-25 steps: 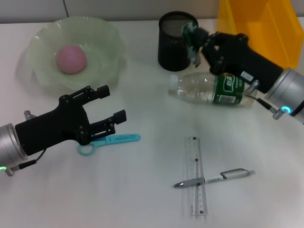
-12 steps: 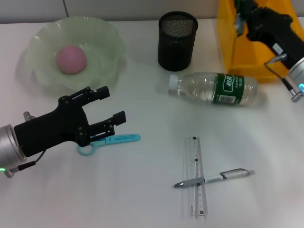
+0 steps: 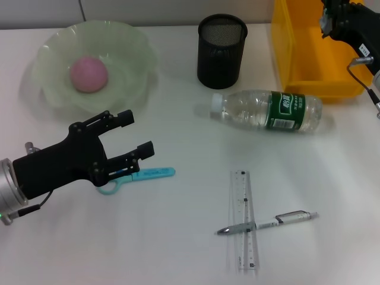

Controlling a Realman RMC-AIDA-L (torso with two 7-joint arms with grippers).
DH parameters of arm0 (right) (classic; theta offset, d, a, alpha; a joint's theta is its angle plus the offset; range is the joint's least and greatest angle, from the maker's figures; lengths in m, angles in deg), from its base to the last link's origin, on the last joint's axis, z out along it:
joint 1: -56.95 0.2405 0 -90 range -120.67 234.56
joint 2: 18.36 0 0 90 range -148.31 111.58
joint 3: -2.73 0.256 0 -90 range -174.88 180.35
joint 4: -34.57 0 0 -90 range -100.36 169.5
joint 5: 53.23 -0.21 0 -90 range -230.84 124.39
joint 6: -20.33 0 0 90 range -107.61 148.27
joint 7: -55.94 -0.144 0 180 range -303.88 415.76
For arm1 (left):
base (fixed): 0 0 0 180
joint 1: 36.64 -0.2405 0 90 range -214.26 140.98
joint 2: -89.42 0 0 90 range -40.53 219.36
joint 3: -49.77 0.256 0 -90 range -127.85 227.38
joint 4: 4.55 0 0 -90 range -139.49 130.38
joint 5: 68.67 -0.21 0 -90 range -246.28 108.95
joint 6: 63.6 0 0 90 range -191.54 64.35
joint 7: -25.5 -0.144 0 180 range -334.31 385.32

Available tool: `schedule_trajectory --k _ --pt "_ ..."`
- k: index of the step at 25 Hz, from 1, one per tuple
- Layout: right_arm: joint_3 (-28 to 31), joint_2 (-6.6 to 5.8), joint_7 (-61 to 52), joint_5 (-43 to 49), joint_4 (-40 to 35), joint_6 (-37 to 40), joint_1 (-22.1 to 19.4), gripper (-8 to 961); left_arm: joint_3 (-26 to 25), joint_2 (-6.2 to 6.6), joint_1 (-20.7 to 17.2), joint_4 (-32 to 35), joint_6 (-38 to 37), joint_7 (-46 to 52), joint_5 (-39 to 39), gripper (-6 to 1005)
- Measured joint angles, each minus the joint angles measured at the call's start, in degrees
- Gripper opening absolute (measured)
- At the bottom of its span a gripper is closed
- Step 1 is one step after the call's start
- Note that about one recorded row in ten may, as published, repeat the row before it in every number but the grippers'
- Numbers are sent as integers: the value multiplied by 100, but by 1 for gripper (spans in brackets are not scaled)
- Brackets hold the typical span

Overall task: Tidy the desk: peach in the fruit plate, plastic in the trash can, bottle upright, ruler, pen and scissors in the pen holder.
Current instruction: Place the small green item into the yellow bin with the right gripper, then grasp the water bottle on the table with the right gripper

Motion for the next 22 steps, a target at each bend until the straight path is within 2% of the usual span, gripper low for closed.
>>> schedule_trajectory --k 16,22 --pt "40 -20 39 -2 -70 21 -115 110 -9 55 -62 -10 -153 -11 -3 725" --pt "13 -29 39 19 -92 29 -125 285 -9 68 -89 -9 -215 -26 -2 724"
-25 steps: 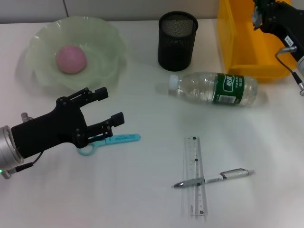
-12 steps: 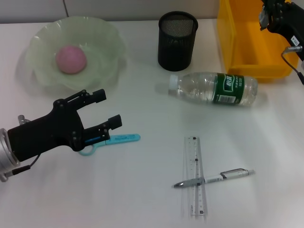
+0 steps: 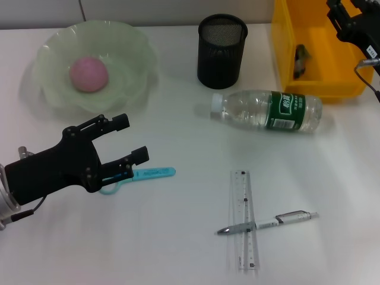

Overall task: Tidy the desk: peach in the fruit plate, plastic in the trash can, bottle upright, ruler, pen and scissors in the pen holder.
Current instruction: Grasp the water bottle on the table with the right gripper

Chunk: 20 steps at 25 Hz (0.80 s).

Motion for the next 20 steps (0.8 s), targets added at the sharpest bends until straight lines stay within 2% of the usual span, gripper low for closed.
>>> schedule_trajectory --k 1,3,8,15,20 --pt "0 0 0 -5 -6 4 -2 314 0 0 0 0 0 0 0 724" --pt "2 5 0 -13 -16 26 -5 552 0 5 0 0 -8 -2 1 723" --pt "17 8 0 -9 -41 135 -47 743 0 5 1 0 -9 -3 2 722" --pt "11 -5 -130 -11 -52 179 -71 809 0 3 1 0 -5 4 -10 721" --pt "-60 -43 -662 186 -162 445 -200 810 0 3 1 0 17 -25 -33 719"
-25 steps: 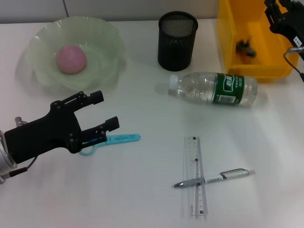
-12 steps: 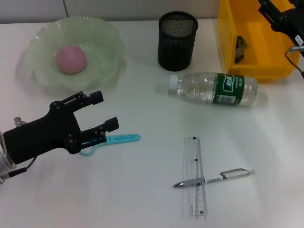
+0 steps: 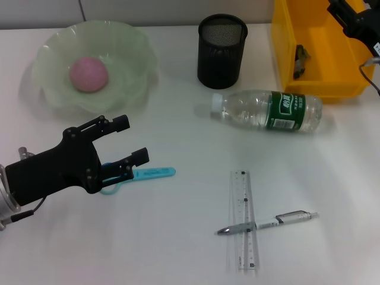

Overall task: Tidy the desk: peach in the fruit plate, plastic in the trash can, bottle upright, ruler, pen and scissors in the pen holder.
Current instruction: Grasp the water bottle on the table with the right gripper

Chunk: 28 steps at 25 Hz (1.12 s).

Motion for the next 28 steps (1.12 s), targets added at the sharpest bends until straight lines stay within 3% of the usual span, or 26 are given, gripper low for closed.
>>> schedule_trajectory --k 5,6,7,8,9,11,12,16,17,23,28 --pt "-36 -96 -1409 1237 -908 94 -454 810 0 0 0 0 18 -1 -5 718" --pt "-16 -197 -2173 1944 -1323 181 -595 810 0 -1 4 0 18 -1 -5 718" --pt "-16 -197 -2173 1944 -1323 181 -595 810 0 -1 4 0 18 -1 -5 718" --pt "23 -342 -3058 2787 -1689 409 -656 810 2 -7 7 0 19 -1 -6 718" --pt "23 -342 -3058 2787 -1689 409 -656 809 2 -7 7 0 19 -1 -6 718" --pt "270 -554 -4229 4035 -2149 880 -637 809 6 -10 7 0 21 -1 -8 717" --pt "270 -554 -4229 4035 -2149 880 -637 809 13 -13 7 0 24 -2 -8 717" --pt "1031 -719 -5544 5841 -2823 1643 -430 810 26 -17 7 0 28 -1 -9 716" --pt "1031 -719 -5544 5841 -2823 1643 -430 810 26 -17 7 0 28 -1 -9 716" --pt "1398 -910 -6568 8057 -3372 2229 230 810 53 -34 0 1 28 -10 -18 714" --pt "1389 -857 -6989 9235 -4076 2630 628 810 54 -42 0 0 29 -11 -19 713"
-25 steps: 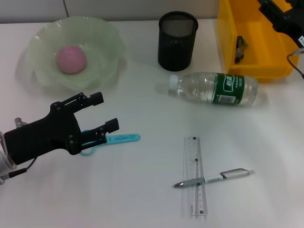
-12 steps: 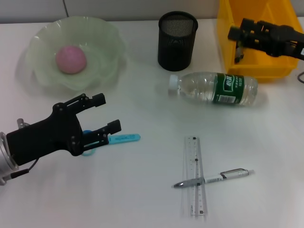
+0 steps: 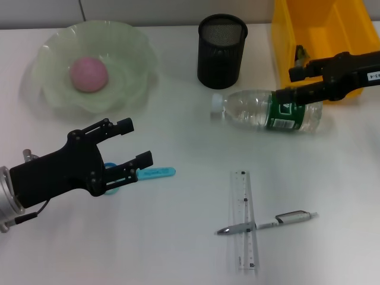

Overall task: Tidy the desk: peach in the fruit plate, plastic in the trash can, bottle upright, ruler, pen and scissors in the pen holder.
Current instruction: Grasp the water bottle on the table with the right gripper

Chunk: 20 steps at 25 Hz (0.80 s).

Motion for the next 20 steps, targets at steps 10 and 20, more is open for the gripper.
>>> schedule_trajectory --k 10,20 --pt "-39 164 -338 1404 -809 419 579 809 6 11 46 2 49 -52 -280 711" --pt "-470 175 -368 2358 -893 387 1148 809 17 -4 62 35 108 -80 -374 709"
